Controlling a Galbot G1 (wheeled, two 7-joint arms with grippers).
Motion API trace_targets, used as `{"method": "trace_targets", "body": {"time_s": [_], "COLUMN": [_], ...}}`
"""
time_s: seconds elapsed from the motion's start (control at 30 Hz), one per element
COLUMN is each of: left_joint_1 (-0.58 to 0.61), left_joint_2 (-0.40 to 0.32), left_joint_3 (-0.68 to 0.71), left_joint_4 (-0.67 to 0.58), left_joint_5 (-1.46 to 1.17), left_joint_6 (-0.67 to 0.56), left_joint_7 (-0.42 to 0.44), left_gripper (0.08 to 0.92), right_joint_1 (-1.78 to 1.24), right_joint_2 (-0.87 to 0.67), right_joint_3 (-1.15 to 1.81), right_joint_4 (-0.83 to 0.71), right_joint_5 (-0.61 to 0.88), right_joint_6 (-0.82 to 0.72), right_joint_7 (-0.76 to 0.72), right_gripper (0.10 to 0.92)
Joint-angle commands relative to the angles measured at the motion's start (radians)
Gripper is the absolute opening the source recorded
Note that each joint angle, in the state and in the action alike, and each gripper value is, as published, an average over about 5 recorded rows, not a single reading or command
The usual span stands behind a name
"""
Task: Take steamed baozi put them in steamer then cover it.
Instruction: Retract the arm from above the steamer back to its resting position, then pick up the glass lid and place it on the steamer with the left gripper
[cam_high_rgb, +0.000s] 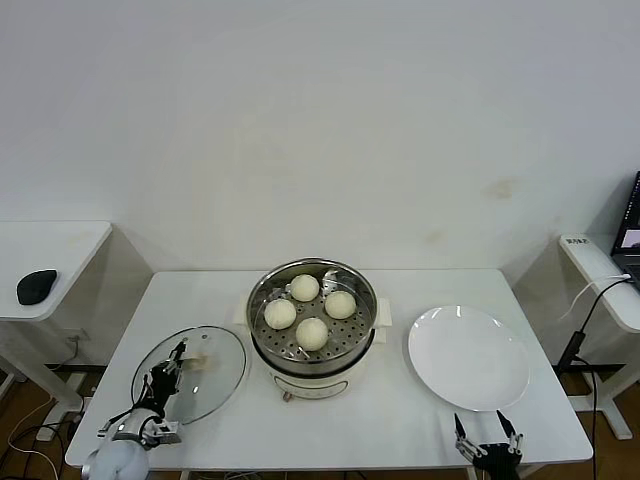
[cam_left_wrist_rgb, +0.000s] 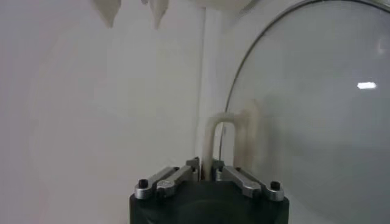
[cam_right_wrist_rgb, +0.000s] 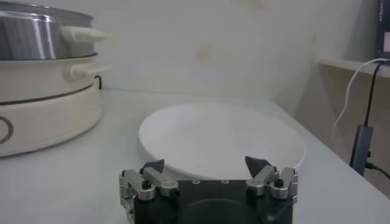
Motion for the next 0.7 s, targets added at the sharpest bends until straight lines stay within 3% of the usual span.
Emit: {"method": "trace_targets", "body": {"time_s": [0.03, 0.47, 0.7], "left_joint_1": [0.096, 0.206, 0.192], "left_joint_2": [0.042, 0.216, 0.301], "left_joint_3": [-0.092, -0.321, -0.224], "left_joint_4": [-0.156, -0.423, -0.602], "left_joint_5": [0.004, -0.118, -0.251], "left_joint_6": [0.004, 0.095, 0.259], "left_joint_7": [-0.045, 0.113, 0.24], "left_gripper": [0.147, 0.147, 0.147], "right_joint_1": [-0.001, -0.025, -0.039], "right_joint_2": [-0.003, -0.009, -0.008], "right_joint_3": [-0.003, -0.014, -0.027], "right_joint_4": [0.004, 0.05, 0.072], "right_joint_5": [-0.004, -0.009, -0.029], "right_joint_6": [0.0, -0.001, 0.001], "right_joint_7": [-0.003, -0.004, -0.006], "right_gripper": [0.823, 0.823, 0.823]}}
